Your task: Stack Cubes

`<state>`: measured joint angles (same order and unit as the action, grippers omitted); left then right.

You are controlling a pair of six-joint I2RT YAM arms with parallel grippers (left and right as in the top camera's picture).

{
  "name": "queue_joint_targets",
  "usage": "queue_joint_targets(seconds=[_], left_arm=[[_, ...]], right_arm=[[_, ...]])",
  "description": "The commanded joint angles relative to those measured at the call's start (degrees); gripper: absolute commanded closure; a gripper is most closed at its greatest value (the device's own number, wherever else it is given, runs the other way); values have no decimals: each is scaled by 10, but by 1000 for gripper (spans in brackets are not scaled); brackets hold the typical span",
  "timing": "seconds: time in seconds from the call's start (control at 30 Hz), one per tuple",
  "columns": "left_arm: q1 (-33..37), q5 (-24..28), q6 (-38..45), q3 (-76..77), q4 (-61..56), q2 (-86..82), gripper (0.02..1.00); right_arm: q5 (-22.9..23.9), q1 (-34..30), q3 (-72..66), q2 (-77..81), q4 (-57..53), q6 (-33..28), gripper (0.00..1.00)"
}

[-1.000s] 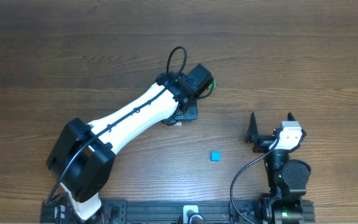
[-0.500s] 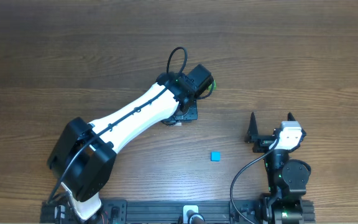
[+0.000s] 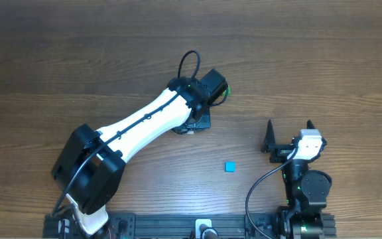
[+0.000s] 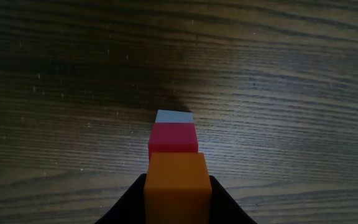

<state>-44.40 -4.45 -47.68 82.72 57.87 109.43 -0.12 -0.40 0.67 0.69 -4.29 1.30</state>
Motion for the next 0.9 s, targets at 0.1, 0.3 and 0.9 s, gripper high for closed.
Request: queue_joint_targets(seconds=[0.1,0.3,0.9], left_arm=[[0,-1,-6,-2,2,20,974],[0,-3,-6,-2,2,20,965],[0,-11,-8,-2,2,20,770]], right_arm=[[-5,-3,-4,-3,0,-1,7],[-5,-3,-4,-3,0,-1,9],[-5,-3,-4,-3,0,-1,9]])
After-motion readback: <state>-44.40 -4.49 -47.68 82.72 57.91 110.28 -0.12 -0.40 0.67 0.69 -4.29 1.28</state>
